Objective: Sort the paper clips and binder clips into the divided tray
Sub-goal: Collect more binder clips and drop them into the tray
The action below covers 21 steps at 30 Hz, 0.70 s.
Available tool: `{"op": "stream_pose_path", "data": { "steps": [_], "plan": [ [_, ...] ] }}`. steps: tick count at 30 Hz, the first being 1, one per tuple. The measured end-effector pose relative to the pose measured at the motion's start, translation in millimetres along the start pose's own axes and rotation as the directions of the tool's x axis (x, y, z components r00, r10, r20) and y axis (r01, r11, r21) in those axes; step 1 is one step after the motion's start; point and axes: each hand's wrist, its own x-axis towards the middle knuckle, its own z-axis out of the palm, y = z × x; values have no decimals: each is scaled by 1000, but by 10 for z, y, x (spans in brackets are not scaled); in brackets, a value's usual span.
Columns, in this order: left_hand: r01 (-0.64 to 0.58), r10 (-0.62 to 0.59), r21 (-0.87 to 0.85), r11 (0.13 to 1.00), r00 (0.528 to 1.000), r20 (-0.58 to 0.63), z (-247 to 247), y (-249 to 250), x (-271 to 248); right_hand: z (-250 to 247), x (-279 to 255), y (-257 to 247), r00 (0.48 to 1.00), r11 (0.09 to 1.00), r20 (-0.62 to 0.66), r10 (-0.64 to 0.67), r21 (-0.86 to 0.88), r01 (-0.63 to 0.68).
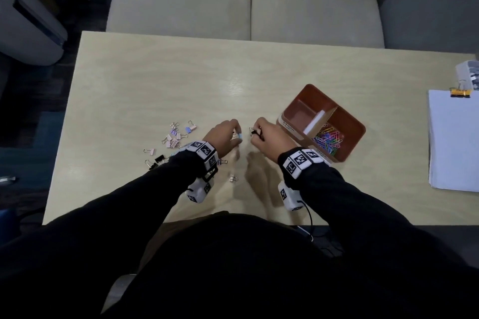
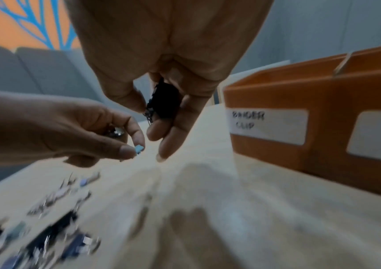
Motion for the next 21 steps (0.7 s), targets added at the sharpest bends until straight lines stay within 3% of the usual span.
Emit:
{"op": "stream_pose_path", "data": {
  "steps": [5, 9, 13, 21],
  "plan": [
    [-83, 74, -120, 989, 994, -84, -159, 595, 283, -550, -46, 209, 975, 996, -213, 65, 76, -50],
    [-133, 120, -136, 982, 988, -99, -190, 1057, 562, -838, 36, 492, 912, 977, -360, 196, 148, -152],
    [-155, 152, -63, 986, 987, -49, -89, 1380, 787, -947, 137, 704, 889, 951, -339, 308, 127, -281],
    [-131, 121, 197, 972, 991, 60, 96, 1645, 961, -908, 237, 806, 933, 932, -124, 338, -95, -350]
  ]
}}
